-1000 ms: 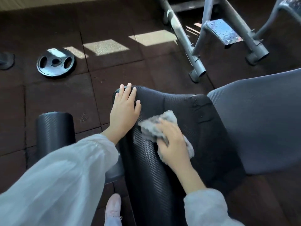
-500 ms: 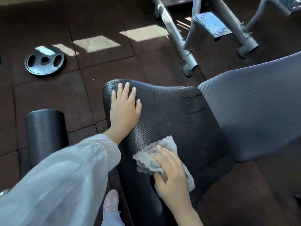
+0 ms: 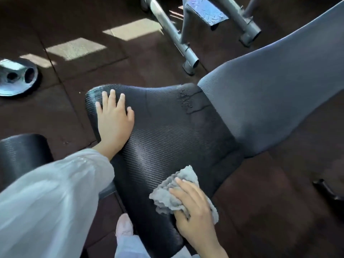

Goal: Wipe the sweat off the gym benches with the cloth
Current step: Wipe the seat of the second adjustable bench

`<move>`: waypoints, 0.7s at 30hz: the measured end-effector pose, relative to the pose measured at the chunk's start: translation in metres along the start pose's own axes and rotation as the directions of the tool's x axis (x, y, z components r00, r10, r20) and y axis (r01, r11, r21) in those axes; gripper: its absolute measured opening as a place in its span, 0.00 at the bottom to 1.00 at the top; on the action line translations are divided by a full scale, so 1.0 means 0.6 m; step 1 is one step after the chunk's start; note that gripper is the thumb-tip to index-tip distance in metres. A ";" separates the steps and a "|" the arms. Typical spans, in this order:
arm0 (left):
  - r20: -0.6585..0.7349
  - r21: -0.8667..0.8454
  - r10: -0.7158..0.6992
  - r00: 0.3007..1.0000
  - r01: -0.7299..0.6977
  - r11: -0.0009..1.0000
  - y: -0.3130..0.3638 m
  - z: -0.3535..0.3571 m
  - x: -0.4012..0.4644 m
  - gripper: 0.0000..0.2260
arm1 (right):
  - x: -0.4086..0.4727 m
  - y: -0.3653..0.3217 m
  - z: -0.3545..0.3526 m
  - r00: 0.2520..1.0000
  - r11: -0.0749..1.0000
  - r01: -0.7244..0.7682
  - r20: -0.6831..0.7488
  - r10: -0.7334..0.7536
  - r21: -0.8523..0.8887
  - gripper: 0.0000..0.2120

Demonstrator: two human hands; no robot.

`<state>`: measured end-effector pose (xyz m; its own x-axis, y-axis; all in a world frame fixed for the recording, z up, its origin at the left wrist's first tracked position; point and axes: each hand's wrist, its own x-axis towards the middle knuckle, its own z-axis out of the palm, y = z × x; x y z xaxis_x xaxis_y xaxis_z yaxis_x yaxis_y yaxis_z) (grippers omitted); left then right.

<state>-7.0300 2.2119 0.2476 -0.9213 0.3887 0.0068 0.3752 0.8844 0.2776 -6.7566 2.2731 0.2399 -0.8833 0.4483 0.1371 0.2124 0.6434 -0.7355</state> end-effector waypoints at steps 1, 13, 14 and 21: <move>0.006 0.005 0.001 1.000 -0.001 1.000 0.003 0.000 -0.002 0.21 | -0.007 0.016 -0.010 0.997 0.999 -0.050 -0.061 0.050 -0.009 0.19; 0.022 0.055 -0.008 1.000 0.007 0.998 0.014 0.009 -0.008 0.21 | 0.042 0.000 -0.001 0.995 0.999 -0.053 0.080 0.052 0.006 0.20; 0.024 0.054 -0.004 1.000 0.002 0.999 0.014 0.008 -0.008 0.21 | 0.023 0.005 -0.009 0.996 1.000 -0.020 0.091 0.018 0.021 0.20; 0.020 0.056 0.008 1.000 -0.009 0.998 0.010 0.010 -0.011 0.23 | 0.122 0.063 -0.016 0.943 0.953 -0.303 -0.146 0.300 -0.002 0.20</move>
<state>-7.0211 2.2164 0.2435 -0.9161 0.4009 -0.0099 0.3888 0.8938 0.2237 -6.8092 2.3358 0.2284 -0.7081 0.7061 0.0058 0.4710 0.4785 -0.7411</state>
